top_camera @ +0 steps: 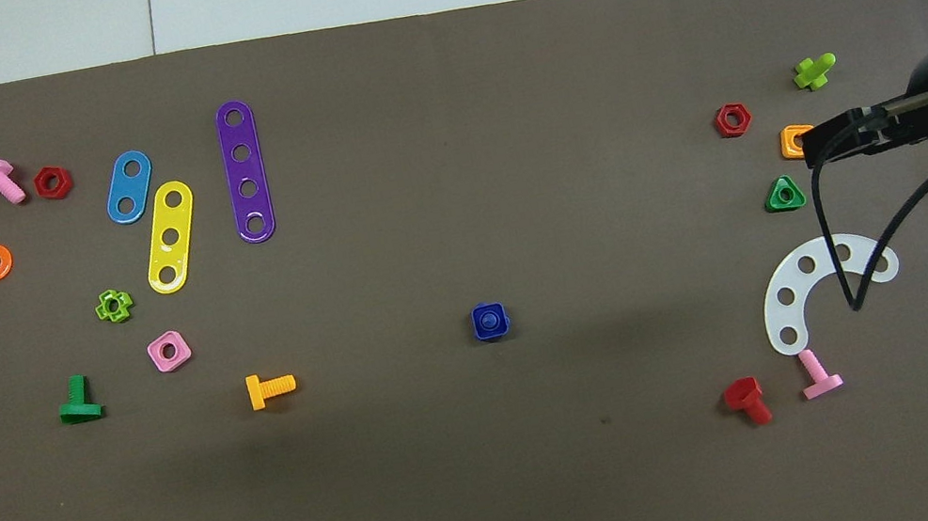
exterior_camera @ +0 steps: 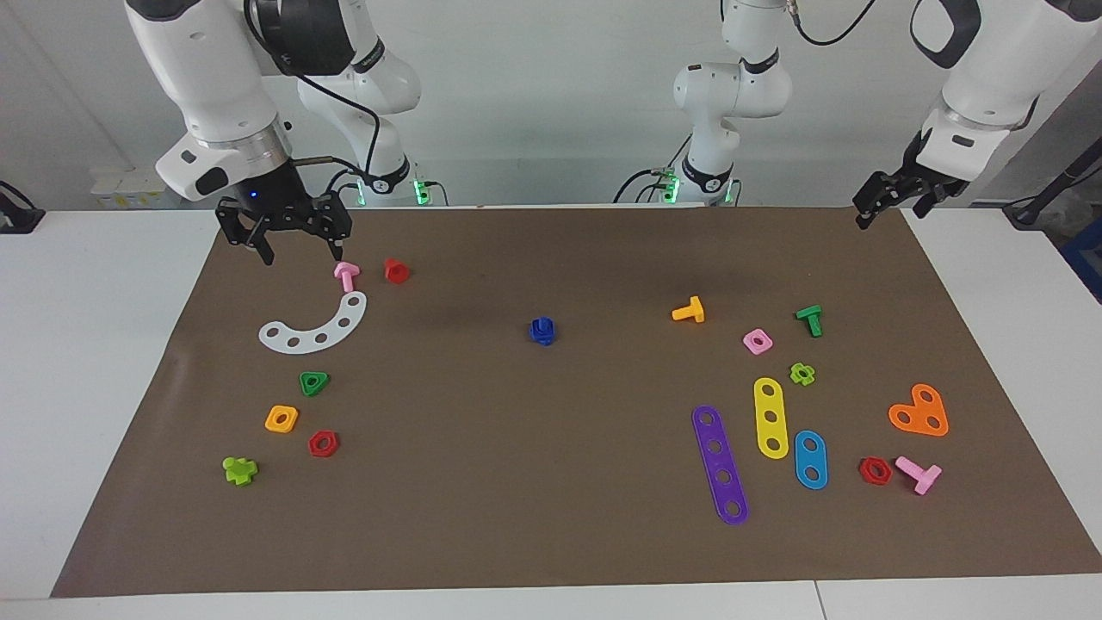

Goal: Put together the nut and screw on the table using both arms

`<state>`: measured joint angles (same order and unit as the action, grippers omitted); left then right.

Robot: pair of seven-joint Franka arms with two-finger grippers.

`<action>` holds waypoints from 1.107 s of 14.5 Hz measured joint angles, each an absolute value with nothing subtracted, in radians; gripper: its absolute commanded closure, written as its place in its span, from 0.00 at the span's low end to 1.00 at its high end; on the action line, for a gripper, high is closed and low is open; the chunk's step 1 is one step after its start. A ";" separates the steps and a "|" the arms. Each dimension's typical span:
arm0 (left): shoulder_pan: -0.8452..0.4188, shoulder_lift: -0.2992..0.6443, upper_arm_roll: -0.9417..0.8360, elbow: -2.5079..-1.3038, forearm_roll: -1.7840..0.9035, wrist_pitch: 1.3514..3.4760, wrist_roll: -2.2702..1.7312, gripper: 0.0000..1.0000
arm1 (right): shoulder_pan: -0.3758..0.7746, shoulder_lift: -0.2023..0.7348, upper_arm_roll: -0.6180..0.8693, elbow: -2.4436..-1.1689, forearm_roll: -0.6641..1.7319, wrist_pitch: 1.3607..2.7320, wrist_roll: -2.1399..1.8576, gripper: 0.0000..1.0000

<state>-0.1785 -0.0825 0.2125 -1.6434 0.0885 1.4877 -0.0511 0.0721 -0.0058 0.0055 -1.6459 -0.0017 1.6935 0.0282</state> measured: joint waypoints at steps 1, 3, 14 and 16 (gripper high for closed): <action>-0.179 -0.082 0.206 -1.632 0.088 1.475 -0.051 0.00 | 0.072 -0.006 0.006 -1.646 -0.002 1.694 0.028 0.00; -0.179 -0.081 0.200 -1.631 0.088 1.473 -0.051 0.00 | 0.072 -0.006 0.008 -1.646 -0.002 1.694 0.028 0.00; -0.219 -0.068 0.193 -1.628 0.054 1.629 -0.056 0.00 | 0.072 -0.006 0.009 -1.646 -0.002 1.693 0.028 0.00; -0.199 -0.068 0.166 -1.627 0.051 1.631 -0.063 0.00 | 0.073 -0.006 0.010 -1.646 -0.002 1.693 0.028 0.00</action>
